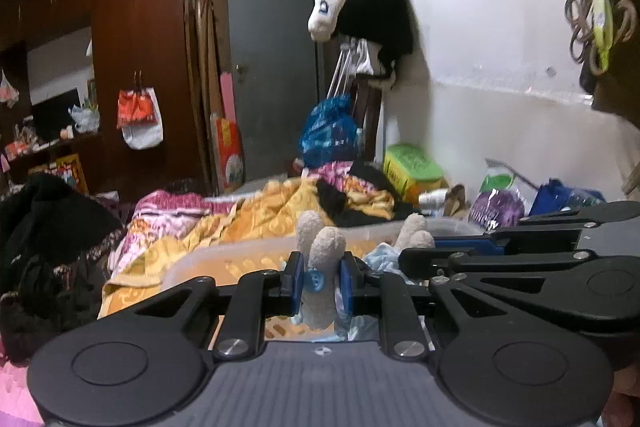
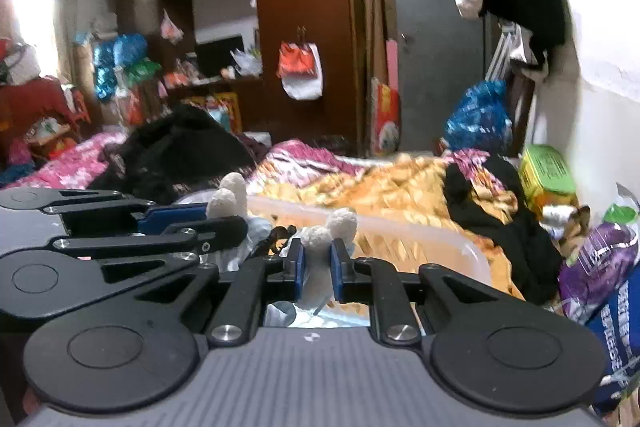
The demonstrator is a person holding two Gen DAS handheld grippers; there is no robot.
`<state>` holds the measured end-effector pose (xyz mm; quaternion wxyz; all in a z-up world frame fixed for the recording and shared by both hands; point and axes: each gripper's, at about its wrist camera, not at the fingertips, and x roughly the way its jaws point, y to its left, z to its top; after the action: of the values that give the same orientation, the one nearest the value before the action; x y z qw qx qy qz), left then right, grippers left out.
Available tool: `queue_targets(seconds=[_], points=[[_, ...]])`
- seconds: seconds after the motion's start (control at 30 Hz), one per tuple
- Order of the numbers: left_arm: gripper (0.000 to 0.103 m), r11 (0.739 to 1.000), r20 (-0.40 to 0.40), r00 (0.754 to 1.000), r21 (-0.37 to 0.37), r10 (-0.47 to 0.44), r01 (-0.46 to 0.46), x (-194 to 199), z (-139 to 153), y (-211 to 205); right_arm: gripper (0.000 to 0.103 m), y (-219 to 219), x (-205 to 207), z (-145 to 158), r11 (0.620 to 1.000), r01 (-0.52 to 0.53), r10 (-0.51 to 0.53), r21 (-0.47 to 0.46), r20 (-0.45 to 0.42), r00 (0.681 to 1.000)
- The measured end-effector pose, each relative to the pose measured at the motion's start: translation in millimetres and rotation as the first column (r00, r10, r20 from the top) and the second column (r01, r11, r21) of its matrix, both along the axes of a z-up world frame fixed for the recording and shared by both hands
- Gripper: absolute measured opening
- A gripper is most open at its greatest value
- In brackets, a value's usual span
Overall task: Organize objects
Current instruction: 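Lift the gloves over the white basket and open both grippers, then move both grippers to the purple-and-white tissue pack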
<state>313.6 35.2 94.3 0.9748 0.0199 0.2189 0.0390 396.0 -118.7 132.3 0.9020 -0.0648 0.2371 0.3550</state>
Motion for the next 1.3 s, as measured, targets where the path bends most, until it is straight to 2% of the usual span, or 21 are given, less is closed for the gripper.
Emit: queue_targets(seconds=[0.13, 0.2, 0.23, 0.27, 0.3, 0.33, 0.37, 0.4, 0.43, 0.53, 0.6, 0.7, 0.77, 0.87, 0.9, 1.0, 1.07, 1.17, 1.3], points=[[0.023, 1.000, -0.014, 1.000, -0.019, 0.001, -0.002, 1.3, -5.8, 7.6, 0.016, 2.9, 0.4, 0.0, 1.000, -0.010, 0.009, -0.013, -0.018, 1.000], [0.026, 0.999, -0.011, 1.000, -0.038, 0.003, -0.004, -1.0, -6.7, 11.6, 0.020, 3.6, 0.5, 0.4, 0.999, -0.015, 0.014, -0.034, -0.035, 0.999], [0.028, 0.999, -0.005, 1.000, -0.037, 0.008, -0.008, -3.5, -6.6, 12.8, 0.029, 4.0, 1.1, 1.8, 0.999, -0.005, 0.003, -0.049, -0.039, 0.999], [0.038, 0.999, 0.013, 1.000, -0.028, 0.021, -0.021, -7.4, -5.5, 13.9, 0.036, 2.0, -0.5, 3.2, 0.998, 0.019, -0.021, -0.059, -0.030, 0.999], [0.052, 0.999, 0.038, 0.998, -0.015, 0.040, -0.039, -12.1, -4.2, 15.4, 0.056, -1.7, -2.8, 6.1, 0.997, 0.047, -0.048, -0.061, -0.012, 0.999], [0.059, 0.998, 0.068, 0.996, -0.005, 0.057, -0.057, -20.1, -2.5, 17.2, 0.077, -10.0, -7.4, 8.4, 0.996, 0.072, -0.072, -0.050, 0.013, 0.997], [0.073, 0.998, 0.105, 0.992, -0.010, 0.065, -0.064, -30.2, 0.2, 21.8, 0.088, -18.2, -13.4, 11.1, 0.996, 0.084, -0.083, -0.031, 0.039, 0.996], [0.083, 0.998, 0.137, 0.989, -0.027, 0.059, -0.056, -41.6, 2.2, 26.6, 0.103, -30.3, -21.2, 13.1, 0.997, 0.078, -0.078, 0.010, 0.074, 0.994], [0.085, 0.998, 0.170, 0.984, -0.050, 0.048, -0.040, -53.8, 4.1, 30.9, 0.103, -43.0, -28.5, 14.8, 0.997, 0.061, -0.066, 0.054, 0.098, 0.993], [0.088, 0.994, 0.235, 0.972, -0.110, -0.002, 0.029, -97.4, 6.5, 39.2, 0.103, -85.1, -53.5, 13.7, 0.988, 0.027, -0.039, 0.154, 0.074, 0.996], [0.102, 0.992, 0.278, 0.960, -0.107, -0.041, 0.073, -133.1, 0.7, 37.0, 0.103, -112.8, -75.7, 6.4, 0.977, -0.014, 0.000, 0.213, 0.064, 0.998], [0.103, 0.990, 0.316, 0.946, -0.098, -0.070, 0.106, -185.9, -18.1, 29.4, 0.103, -148.2, -112.0, -16.5, 0.958, -0.068, 0.050, 0.278, 0.069, 0.996], [0.103, 0.987, 0.323, 0.942, -0.094, -0.091, 0.127, -215.8, -37.3, 23.5, 0.103, -165.5, -136.3, -37.5, 0.953, -0.091, 0.072, 0.290, 0.078, 0.994], [0.103, 0.991, 0.334, 0.938, -0.064, -0.087, 0.115, -246.7, -65.5, 17.4, 0.103, -183.9, -166.7, -72.1, 0.941, -0.118, 0.097, 0.318, 0.080, 0.992], [0.103, 0.992, 0.345, 0.935, -0.058, -0.086, 0.112, -255.9, -73.4, 17.9, 0.103, -181.7, -165.1, -77.5, 0.936, -0.118, 0.099, 0.332, 0.072, 0.992], [0.103, 0.980, 0.341, 0.930, -0.093, -0.134, 0.176, -265.8, -86.5, 23.5, 0.103, -174.0, -166.7, -85.4, 0.935, -0.141, 0.132, 0.327, 0.048, 0.990], [0.103, 0.971, 0.326, 0.928, -0.092, -0.179, 0.220, -265.0, -88.5, 25.2, 0.103, -161.1, -168.2, -80.2, 0.943, -0.147, 0.129, 0.299, 0.079, 0.989], [0.103, 0.971, 0.317, 0.928, -0.069, -0.196, 0.228, -260.7, -93.8, 24.2, 0.103, -148.5, -172.1, -78.7, 0.936, -0.189, 0.164, 0.296, 0.107, 0.981], [0.100, 0.962, 0.273, 0.935, -0.088, -0.228, 0.260, -249.1, -108.6, 25.1, 0.103, -129.5, -182.5, -88.9, 0.946, -0.221, 0.192, 0.238, 0.138, 0.972]])
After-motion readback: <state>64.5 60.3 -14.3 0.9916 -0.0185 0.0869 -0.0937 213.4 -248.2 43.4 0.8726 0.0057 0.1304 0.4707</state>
